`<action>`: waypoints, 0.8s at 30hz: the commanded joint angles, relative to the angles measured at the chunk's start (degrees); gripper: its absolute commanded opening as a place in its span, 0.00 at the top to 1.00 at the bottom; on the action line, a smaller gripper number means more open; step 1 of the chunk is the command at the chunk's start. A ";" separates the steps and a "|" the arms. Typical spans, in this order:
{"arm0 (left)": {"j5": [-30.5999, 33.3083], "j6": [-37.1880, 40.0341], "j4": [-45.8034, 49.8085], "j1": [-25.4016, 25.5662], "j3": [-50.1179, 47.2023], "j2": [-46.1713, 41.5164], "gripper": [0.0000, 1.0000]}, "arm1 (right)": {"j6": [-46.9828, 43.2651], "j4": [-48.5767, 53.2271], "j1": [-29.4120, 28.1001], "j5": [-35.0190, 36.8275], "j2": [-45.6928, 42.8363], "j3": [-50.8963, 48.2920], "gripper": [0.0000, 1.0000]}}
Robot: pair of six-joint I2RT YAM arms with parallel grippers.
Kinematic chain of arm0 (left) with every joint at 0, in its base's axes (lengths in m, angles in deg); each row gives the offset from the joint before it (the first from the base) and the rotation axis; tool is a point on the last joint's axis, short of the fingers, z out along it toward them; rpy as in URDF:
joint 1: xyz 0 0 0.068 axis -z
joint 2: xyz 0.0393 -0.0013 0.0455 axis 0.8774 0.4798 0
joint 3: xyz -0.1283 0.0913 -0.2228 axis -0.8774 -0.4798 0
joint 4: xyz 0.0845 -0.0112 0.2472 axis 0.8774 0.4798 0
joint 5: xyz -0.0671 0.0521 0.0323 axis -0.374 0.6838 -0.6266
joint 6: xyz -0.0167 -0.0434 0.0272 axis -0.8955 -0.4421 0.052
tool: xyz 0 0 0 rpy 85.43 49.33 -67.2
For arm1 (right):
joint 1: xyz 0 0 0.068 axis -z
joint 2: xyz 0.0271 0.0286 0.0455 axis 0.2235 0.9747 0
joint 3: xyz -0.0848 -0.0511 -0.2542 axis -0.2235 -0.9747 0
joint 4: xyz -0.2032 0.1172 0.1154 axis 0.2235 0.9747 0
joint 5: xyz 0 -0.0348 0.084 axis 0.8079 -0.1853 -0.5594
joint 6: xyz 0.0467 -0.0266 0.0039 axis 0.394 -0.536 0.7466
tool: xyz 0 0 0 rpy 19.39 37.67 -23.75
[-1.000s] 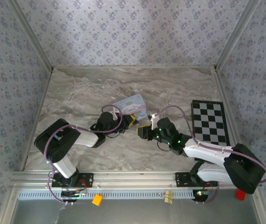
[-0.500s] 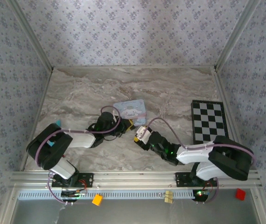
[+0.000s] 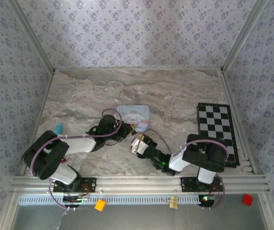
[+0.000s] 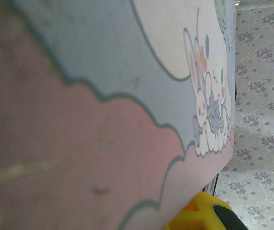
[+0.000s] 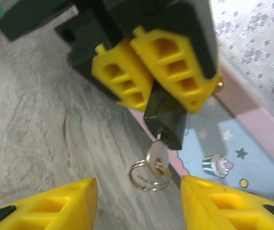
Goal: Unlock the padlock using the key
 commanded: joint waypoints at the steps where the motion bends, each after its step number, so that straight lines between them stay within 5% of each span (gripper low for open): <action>1: 0.64 0.35 -0.54 -0.57 0.64 -2.02 1.00 | -0.61 -5.50 -0.51 4.19 1.06 0.86 0.52; 10: 0.51 0.40 -0.54 -0.70 0.64 -2.29 1.00 | -0.13 -4.32 -0.29 3.54 2.23 1.40 0.67; 24: 0.55 0.27 -0.36 -0.70 0.38 -2.36 1.00 | -0.70 -5.84 -0.03 4.63 4.48 3.45 0.73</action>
